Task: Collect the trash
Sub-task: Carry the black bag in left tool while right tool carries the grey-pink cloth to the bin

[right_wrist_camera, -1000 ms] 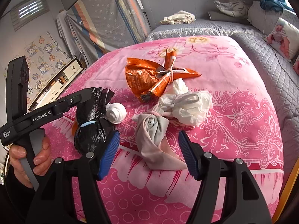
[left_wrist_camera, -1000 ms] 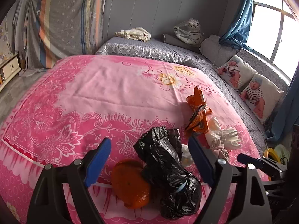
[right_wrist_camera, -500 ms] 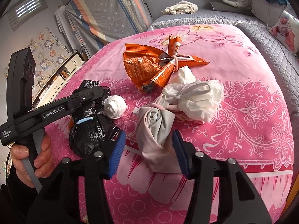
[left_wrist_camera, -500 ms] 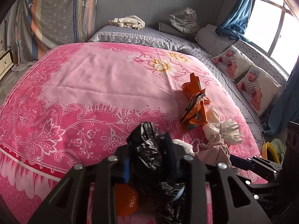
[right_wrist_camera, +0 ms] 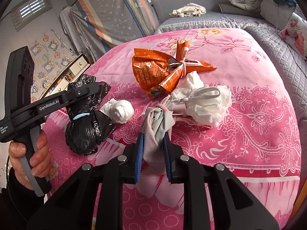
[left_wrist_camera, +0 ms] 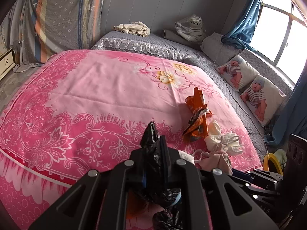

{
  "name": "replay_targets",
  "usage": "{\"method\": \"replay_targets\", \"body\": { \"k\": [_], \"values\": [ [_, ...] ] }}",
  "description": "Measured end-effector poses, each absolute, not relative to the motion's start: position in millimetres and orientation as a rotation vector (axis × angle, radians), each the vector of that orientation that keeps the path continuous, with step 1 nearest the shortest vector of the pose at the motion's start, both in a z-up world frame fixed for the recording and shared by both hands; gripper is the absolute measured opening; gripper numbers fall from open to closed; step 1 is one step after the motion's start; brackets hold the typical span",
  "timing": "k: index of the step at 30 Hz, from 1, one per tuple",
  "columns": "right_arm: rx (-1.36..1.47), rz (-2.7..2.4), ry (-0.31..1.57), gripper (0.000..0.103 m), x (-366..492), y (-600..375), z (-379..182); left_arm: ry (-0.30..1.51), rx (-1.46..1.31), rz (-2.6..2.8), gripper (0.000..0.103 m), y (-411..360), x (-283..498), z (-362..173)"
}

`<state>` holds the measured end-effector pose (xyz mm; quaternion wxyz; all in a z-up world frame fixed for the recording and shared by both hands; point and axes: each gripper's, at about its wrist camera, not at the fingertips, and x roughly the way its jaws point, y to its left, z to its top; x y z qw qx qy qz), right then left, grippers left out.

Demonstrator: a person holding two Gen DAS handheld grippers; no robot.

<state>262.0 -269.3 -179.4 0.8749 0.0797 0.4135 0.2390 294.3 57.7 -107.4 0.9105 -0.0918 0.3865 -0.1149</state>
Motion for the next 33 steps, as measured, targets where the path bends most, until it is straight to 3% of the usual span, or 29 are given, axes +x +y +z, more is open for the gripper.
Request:
{"method": "replay_targets", "body": {
  "k": [33],
  "values": [
    [0.187,0.468,0.684,0.019,205.0,-306.6,-113.9,0.656,-0.191,-0.282,0.010,44.7,243.1,-50.9]
  ]
}}
